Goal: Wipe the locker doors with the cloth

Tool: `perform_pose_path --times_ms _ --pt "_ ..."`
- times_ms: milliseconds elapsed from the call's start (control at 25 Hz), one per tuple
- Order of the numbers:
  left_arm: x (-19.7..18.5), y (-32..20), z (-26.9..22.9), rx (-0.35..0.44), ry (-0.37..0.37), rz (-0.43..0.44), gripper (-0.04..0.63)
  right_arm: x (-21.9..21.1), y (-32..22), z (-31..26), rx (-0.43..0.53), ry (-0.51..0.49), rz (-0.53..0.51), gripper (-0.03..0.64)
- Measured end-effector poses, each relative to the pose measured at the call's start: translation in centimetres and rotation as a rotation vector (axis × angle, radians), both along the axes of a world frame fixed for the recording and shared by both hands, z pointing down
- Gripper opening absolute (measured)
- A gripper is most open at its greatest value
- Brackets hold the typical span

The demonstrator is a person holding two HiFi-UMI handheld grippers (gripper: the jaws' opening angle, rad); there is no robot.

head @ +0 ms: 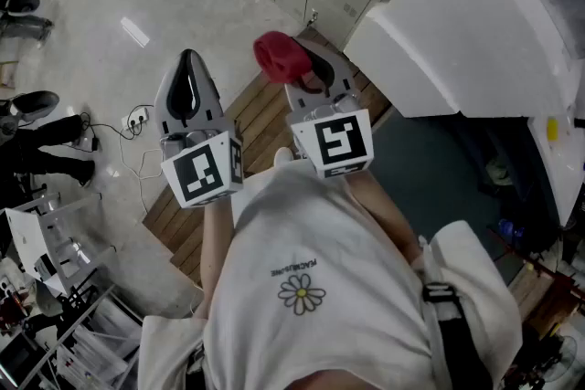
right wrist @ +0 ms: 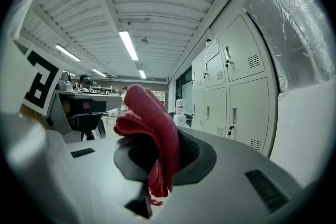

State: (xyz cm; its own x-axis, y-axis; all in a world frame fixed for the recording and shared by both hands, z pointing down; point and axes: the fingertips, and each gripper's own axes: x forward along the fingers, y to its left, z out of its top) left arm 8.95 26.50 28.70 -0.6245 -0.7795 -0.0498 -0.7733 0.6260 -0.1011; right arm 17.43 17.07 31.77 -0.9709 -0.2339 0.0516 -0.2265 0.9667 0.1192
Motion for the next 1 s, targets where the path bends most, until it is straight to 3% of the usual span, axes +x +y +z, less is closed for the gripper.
perform_pose_path --times_ms 360,640,760,1000 --pt "-0.6 -1.2 0.5 -0.005 0.000 -0.018 0.017 -0.4 -0.9 0.7 0.018 0.016 -0.024 0.040" --pt "-2.3 -2.8 0.8 -0.004 0.004 -0.053 0.017 -1.6 -3.0 1.3 -0.054 0.000 -0.055 0.040" --pt "-3.1 -3.7 1.4 -0.012 -0.010 -0.079 0.017 -2.3 -4.4 2.0 -0.038 -0.013 -0.069 0.040" --pt "-7.1 -5.3 3.0 0.015 0.018 -0.122 0.017 -5.1 -6.8 4.1 -0.060 0.079 -0.098 0.040"
